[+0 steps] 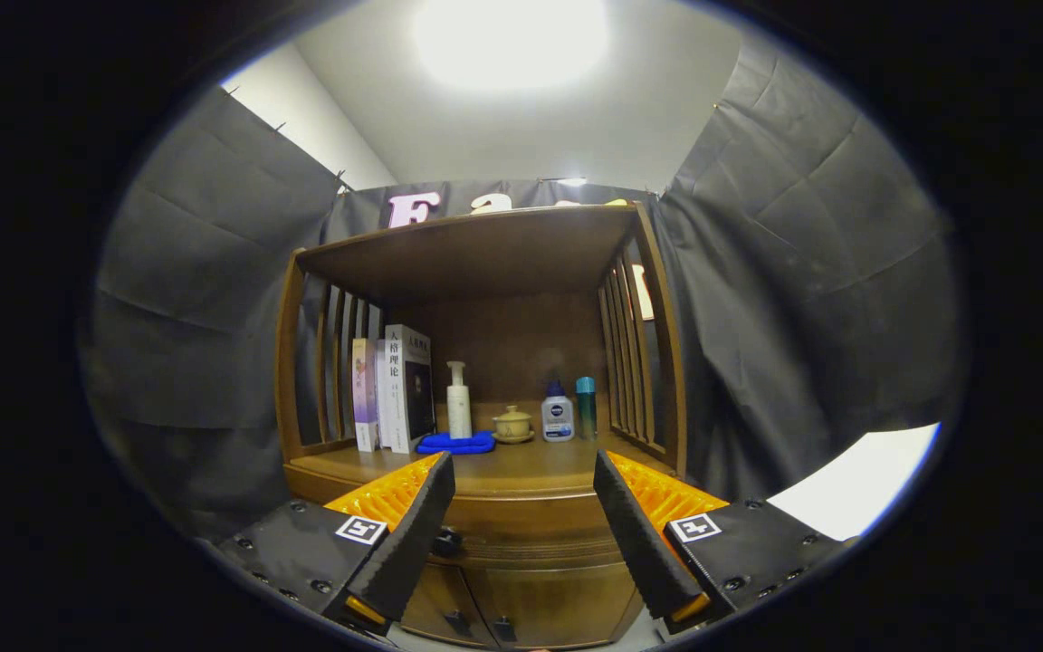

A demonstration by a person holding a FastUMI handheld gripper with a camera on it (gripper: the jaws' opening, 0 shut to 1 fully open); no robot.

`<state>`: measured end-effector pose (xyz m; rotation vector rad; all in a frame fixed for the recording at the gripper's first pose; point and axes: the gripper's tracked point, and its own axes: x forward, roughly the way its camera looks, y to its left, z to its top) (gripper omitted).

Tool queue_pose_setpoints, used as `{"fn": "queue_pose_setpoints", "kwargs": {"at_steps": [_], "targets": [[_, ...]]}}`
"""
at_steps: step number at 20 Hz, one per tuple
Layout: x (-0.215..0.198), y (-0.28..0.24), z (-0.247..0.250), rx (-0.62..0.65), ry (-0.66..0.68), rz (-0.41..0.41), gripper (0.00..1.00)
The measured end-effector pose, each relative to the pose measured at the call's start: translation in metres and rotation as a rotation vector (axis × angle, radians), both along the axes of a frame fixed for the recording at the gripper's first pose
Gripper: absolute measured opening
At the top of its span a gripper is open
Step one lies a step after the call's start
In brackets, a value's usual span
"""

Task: Pull open the drawer, take out the items inside it, and place them on the countertop above the cabinet.

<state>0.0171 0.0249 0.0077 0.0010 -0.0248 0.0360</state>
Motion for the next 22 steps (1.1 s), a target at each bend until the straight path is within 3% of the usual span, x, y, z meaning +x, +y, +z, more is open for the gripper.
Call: {"fn": "queue_pose_setpoints", "kwargs": {"at_steps": [9, 22], "targets": [[0.032, 0.039, -0.032, 0.010, 0.041, 0.047, 0.98], [0.072, 0.074, -0.130, 0.022, 0.226, 0.066, 0.98]]}}
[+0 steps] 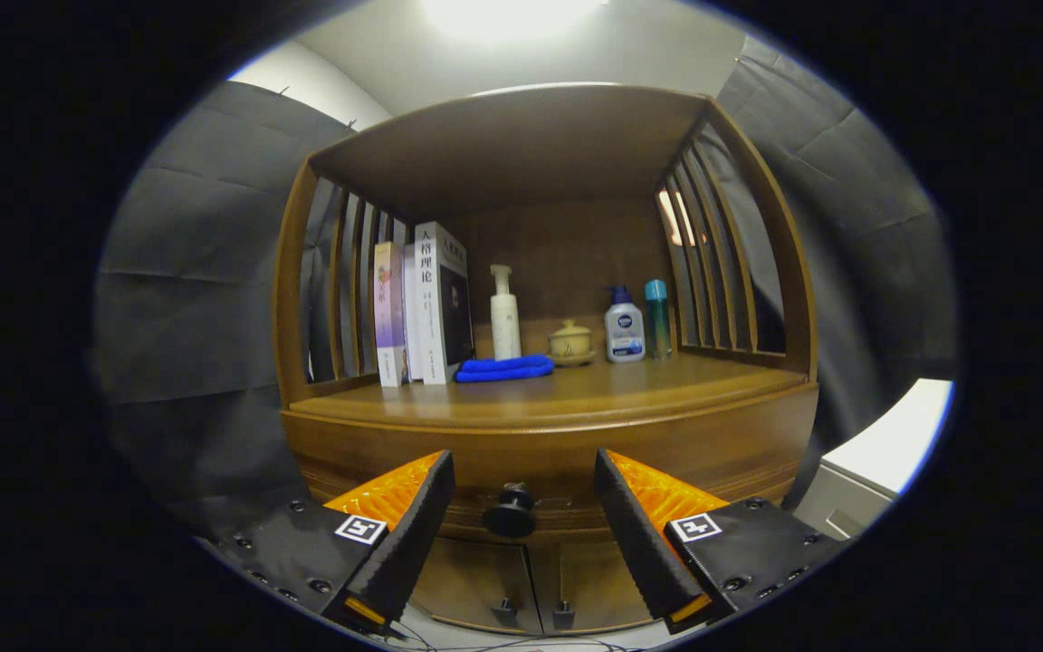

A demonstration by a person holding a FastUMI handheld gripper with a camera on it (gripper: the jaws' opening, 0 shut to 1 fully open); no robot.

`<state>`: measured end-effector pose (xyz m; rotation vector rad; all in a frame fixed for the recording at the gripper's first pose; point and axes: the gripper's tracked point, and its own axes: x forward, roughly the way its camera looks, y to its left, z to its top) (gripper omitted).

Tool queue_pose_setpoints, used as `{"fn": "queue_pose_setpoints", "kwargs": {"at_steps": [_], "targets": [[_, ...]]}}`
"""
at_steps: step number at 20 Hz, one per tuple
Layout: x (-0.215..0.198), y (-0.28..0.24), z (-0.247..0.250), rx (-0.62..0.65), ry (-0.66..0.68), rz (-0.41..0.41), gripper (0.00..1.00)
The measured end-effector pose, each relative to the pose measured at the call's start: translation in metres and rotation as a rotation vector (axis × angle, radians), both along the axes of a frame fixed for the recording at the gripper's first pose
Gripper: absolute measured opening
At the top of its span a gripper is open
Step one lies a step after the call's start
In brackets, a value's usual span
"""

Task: Pull open the drawer, take out the items inside it, and place them on the countertop above the cabinet.

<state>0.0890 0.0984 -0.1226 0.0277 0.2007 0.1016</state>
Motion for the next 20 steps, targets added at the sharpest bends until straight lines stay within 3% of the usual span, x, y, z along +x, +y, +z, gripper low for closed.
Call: {"fn": "queue_pose_setpoints", "kwargs": {"at_steps": [9, 15, 20], "targets": [[0.019, 0.007, -0.046, -0.040, 0.084, -0.006, 0.97], [0.029, 0.014, -0.067, -0.045, 0.133, -0.010, 0.67], [0.028, 0.016, -0.070, -0.057, 0.139, -0.009, 0.37]]}}
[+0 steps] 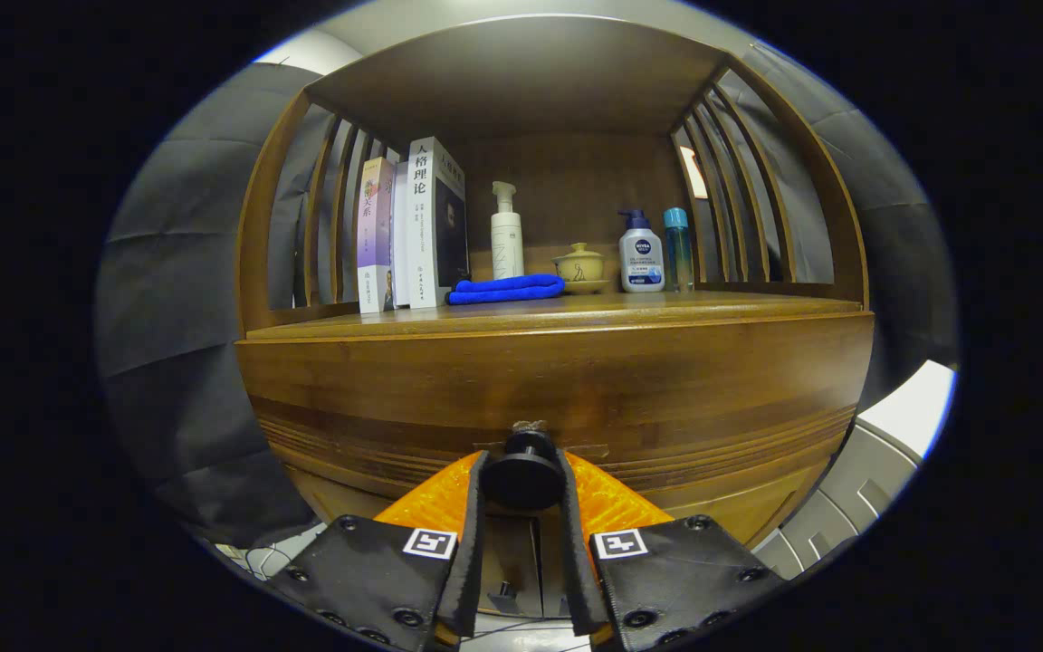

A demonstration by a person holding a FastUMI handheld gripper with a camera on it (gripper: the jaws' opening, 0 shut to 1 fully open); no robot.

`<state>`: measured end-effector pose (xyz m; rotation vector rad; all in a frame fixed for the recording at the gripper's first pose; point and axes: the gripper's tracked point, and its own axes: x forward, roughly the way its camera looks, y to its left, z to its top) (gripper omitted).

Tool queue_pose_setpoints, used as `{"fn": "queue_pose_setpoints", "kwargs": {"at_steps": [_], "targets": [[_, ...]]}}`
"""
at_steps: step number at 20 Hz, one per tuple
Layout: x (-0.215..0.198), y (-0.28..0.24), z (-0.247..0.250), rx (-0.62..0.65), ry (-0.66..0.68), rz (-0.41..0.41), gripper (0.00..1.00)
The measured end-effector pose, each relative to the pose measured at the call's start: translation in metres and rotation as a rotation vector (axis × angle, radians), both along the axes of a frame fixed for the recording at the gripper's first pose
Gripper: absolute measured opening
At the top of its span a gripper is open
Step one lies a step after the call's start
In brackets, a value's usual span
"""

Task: Pull open the drawer, take out the items inside it, and place them on the countertop above the cabinet.

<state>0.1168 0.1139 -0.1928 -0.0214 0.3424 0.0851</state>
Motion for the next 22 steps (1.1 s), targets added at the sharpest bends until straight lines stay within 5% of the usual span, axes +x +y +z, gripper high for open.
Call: {"fn": "queue_pose_setpoints", "kwargs": {"at_steps": [3, 22], "targets": [[-0.002, -0.001, 0.001, 0.052, 0.023, -0.008, 0.22], [-0.096, 0.001, 0.016, 0.025, 0.005, -0.001, 0.22]]}}
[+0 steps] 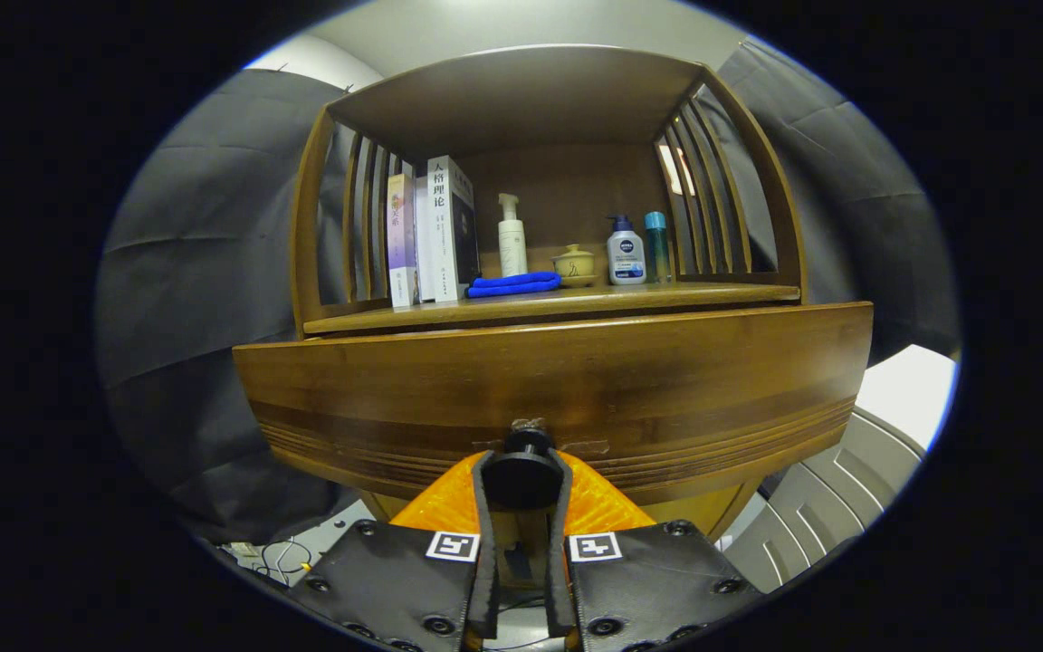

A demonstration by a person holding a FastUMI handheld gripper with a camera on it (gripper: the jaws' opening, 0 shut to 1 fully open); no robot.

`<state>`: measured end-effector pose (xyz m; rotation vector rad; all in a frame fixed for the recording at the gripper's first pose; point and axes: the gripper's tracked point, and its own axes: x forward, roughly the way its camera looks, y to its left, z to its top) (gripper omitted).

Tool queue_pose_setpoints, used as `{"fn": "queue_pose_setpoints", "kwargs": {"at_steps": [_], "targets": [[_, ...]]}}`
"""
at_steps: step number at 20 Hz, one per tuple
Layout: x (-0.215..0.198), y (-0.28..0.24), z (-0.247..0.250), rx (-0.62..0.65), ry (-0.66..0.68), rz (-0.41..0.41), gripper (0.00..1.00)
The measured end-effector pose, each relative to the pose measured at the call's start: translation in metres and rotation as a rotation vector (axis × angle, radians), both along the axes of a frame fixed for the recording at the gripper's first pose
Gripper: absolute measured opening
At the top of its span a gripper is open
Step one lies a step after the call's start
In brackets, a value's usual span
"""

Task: Pull open the drawer, take out the items inside it, and place them on the countertop above the cabinet.

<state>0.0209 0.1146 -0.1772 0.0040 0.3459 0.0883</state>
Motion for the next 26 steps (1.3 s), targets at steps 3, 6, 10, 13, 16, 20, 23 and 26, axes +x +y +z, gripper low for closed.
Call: {"fn": "queue_pose_setpoints", "kwargs": {"at_steps": [3, 6, 10, 13, 16, 20, 23, 26], "targets": [[-0.015, 0.000, -0.001, -0.006, 0.004, 0.008, 0.22], [-0.029, 0.001, -0.001, -0.012, 0.006, 0.013, 0.22], [-0.042, 0.001, 0.002, -0.020, 0.007, 0.017, 0.22], [-0.050, 0.002, 0.004, -0.035, 0.003, 0.031, 0.22], [-0.057, 0.001, 0.006, -0.041, 0.000, 0.043, 0.22], [-0.060, 0.002, 0.007, -0.035, 0.000, 0.058, 0.29], [-0.065, 0.003, 0.020, -0.049, -0.042, 0.091, 0.49], [-0.063, 0.003, 0.061, -0.090, -0.173, 0.119, 0.69]]}}
